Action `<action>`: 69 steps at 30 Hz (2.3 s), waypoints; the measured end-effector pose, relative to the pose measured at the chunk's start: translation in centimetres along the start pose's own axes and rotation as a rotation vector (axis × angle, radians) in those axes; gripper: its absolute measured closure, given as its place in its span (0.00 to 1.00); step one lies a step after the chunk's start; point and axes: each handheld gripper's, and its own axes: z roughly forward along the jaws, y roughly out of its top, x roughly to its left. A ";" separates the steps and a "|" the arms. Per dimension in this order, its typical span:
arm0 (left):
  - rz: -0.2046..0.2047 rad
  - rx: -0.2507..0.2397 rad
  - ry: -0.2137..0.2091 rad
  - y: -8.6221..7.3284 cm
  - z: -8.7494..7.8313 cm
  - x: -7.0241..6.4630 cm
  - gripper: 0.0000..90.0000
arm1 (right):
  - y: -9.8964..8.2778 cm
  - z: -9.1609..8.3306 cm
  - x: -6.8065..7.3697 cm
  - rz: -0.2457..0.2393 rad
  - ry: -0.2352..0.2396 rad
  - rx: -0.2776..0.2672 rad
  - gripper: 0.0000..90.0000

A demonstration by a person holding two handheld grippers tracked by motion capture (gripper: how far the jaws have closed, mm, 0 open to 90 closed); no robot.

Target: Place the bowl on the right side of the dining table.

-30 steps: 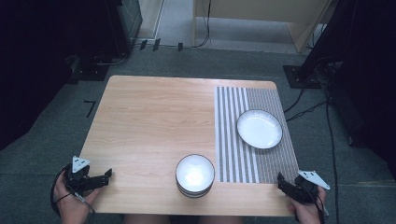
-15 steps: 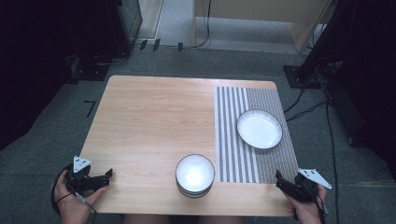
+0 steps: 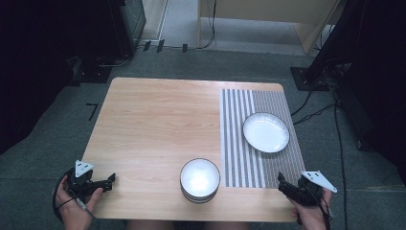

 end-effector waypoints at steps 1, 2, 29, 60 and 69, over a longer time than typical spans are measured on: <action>0.000 0.000 0.000 0.0 0.0 0.0 0.00 | 0.0 0.0 0.0 0.000 0.000 0.000 0.17; -0.005 -0.002 -0.001 0.0 0.0 0.0 0.00 | 0.2 -0.2 0.3 -0.006 0.001 -0.004 0.17; -0.001 0.001 0.003 0.0 0.0 -0.1 0.00 | 3.3 -1.6 4.9 -0.029 0.087 -0.039 0.17; -0.001 0.001 0.003 0.0 0.0 -0.1 0.00 | 4.5 -1.9 10.9 -0.077 0.213 -0.054 0.08; -0.002 0.000 0.004 0.1 0.1 -0.1 0.00 | 4.7 -2.0 12.7 -0.081 0.254 -0.058 0.03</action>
